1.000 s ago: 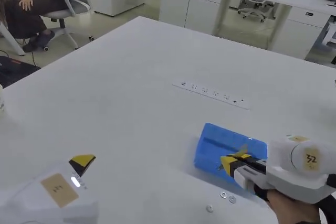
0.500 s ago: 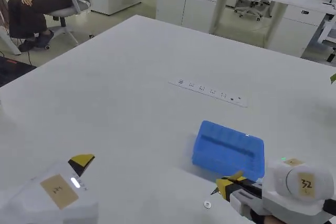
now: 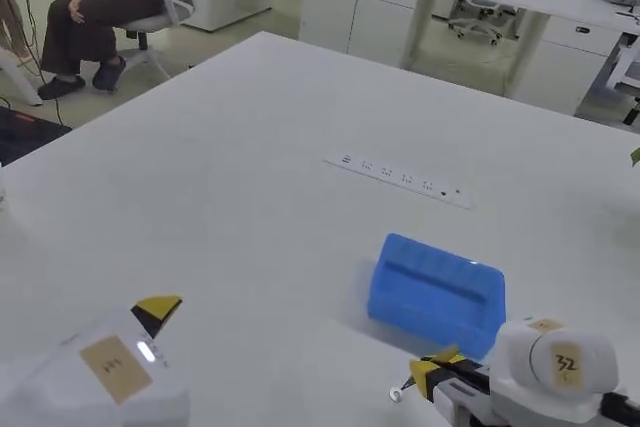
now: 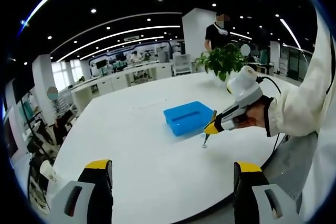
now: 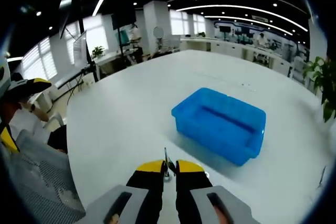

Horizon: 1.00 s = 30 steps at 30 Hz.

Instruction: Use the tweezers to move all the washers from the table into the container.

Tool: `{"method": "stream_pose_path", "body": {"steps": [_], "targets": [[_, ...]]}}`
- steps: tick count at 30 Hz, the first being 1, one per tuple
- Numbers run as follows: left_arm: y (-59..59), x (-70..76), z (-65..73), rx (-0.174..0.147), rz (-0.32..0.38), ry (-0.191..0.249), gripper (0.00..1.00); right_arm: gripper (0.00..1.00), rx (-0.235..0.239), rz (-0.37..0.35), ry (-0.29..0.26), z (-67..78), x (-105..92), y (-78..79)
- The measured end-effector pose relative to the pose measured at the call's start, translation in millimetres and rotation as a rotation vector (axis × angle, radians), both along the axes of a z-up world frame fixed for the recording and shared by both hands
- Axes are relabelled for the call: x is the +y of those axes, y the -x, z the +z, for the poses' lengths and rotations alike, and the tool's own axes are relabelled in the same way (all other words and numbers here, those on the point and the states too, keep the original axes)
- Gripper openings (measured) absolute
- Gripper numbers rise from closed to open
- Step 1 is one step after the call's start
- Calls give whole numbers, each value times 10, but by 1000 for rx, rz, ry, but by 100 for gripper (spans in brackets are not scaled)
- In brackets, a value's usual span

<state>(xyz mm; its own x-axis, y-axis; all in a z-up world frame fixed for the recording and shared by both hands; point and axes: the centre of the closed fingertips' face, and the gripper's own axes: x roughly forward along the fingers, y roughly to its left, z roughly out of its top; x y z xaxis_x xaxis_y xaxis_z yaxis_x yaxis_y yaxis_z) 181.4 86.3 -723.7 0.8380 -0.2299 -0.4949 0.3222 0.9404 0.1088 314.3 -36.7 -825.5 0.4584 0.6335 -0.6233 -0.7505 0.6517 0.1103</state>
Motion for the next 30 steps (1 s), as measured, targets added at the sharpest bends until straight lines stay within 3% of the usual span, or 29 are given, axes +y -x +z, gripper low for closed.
{"method": "stream_pose_path", "body": {"steps": [19, 30], "targets": [[22, 74, -61, 5, 14, -2, 97, 4, -2, -6, 32, -22, 21, -28], [-1, 53, -99, 11, 4, 8, 98, 4, 32, -67, -3, -35, -17, -52]]}}
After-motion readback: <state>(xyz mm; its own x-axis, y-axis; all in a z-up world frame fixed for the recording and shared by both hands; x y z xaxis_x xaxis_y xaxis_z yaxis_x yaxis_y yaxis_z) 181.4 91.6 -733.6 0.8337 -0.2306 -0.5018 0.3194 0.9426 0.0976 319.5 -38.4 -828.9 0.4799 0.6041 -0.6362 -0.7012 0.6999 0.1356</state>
